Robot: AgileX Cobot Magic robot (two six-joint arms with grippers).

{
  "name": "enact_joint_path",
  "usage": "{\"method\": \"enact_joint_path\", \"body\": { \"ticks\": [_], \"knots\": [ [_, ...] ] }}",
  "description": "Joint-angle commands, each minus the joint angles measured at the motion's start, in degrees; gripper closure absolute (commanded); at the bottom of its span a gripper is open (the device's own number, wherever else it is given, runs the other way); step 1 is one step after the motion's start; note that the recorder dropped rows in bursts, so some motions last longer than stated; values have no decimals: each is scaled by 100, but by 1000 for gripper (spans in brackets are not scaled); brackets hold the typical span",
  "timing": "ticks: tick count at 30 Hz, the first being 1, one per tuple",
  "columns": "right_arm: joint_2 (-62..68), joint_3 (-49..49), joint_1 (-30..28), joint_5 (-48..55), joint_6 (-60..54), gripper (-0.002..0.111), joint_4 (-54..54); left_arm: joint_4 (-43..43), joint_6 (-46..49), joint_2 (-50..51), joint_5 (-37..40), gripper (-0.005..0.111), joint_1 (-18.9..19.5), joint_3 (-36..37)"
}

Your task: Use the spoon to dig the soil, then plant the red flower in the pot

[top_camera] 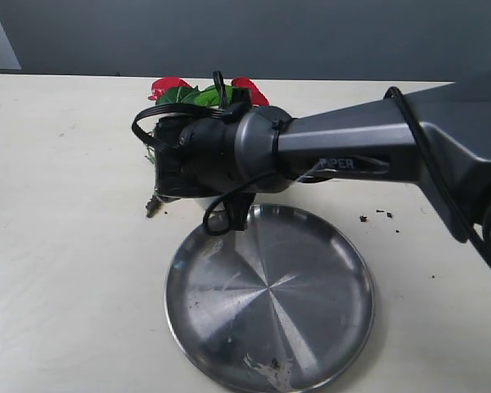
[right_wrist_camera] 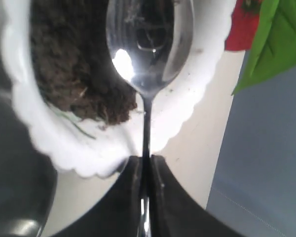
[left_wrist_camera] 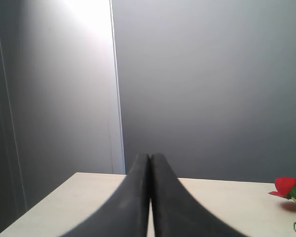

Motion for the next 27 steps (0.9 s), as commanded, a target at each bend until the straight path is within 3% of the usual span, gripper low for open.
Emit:
{"method": "enact_joint_path", "body": {
  "ticks": [1, 9, 16, 22, 27],
  "knots": [
    [-7, 6, -19, -106, 124, 109, 77, -12, -14, -13, -23, 106, -31, -23],
    [-33, 6, -19, 741, 511, 109, -204, -12, -14, -13, -23, 106, -31, -23],
    [-33, 6, -19, -110, 535, 109, 336, -12, -14, -13, -23, 106, -31, -23],
    [-289, 6, -8, -25, 2174, 109, 41, -12, -14, -13, -23, 106, -31, -23],
    [-883, 6, 13, -148, 2344, 109, 365, -12, -14, -13, -23, 106, -31, -23]
  ]
}}
